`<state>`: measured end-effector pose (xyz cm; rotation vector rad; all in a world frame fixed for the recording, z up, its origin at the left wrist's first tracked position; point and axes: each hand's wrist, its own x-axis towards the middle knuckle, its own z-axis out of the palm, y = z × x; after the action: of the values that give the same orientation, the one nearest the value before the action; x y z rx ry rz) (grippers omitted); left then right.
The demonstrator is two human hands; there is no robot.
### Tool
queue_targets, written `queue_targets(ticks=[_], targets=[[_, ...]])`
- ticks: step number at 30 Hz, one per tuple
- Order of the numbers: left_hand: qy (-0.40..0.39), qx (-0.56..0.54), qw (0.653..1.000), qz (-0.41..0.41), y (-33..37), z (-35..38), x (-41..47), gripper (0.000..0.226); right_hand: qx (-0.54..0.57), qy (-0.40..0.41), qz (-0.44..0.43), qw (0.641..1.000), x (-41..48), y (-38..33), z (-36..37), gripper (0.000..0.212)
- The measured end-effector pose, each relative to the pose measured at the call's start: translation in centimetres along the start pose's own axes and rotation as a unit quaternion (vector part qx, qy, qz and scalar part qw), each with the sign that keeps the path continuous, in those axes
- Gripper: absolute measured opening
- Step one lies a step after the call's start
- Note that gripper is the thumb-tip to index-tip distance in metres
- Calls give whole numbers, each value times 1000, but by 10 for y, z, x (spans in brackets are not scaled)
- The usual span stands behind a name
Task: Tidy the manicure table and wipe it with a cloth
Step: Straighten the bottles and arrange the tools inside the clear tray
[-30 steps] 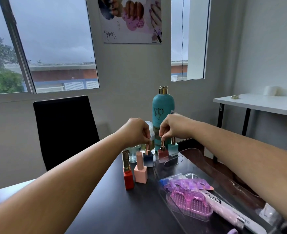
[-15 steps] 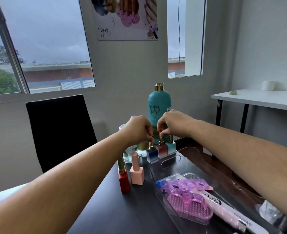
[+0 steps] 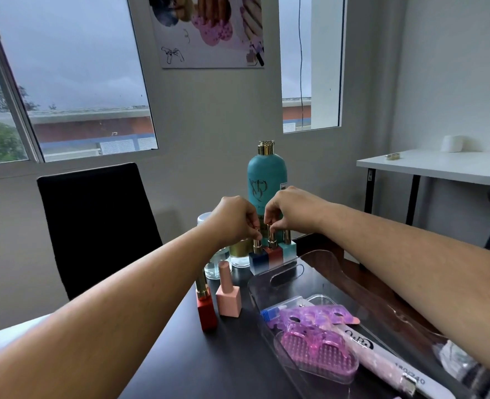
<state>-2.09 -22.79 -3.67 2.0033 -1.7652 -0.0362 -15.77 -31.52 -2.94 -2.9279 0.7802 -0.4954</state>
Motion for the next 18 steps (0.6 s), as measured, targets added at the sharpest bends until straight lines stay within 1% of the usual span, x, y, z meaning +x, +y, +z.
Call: queue_targets(ticks=[4, 7, 11, 15, 18], targets=[[-1, 6, 1000, 5, 0, 1, 0, 18, 2, -7, 1, 1000, -1, -1, 0, 17], [5, 9, 1000, 8, 0, -5, -5, 23, 10, -7, 0, 1000, -3, -2, -6, 19], [45, 36, 998, 21, 0, -30, -18, 22, 20, 16, -1, 1000, -11, -9, -22, 22], [81, 51, 995, 17, -3, -59, -44, 15, 42, 38, -22, 998, -21, -29, -34, 18], [87, 54, 995, 10, -7, -71, -70, 16, 70, 12, -48, 996, -29, -52, -35, 19]])
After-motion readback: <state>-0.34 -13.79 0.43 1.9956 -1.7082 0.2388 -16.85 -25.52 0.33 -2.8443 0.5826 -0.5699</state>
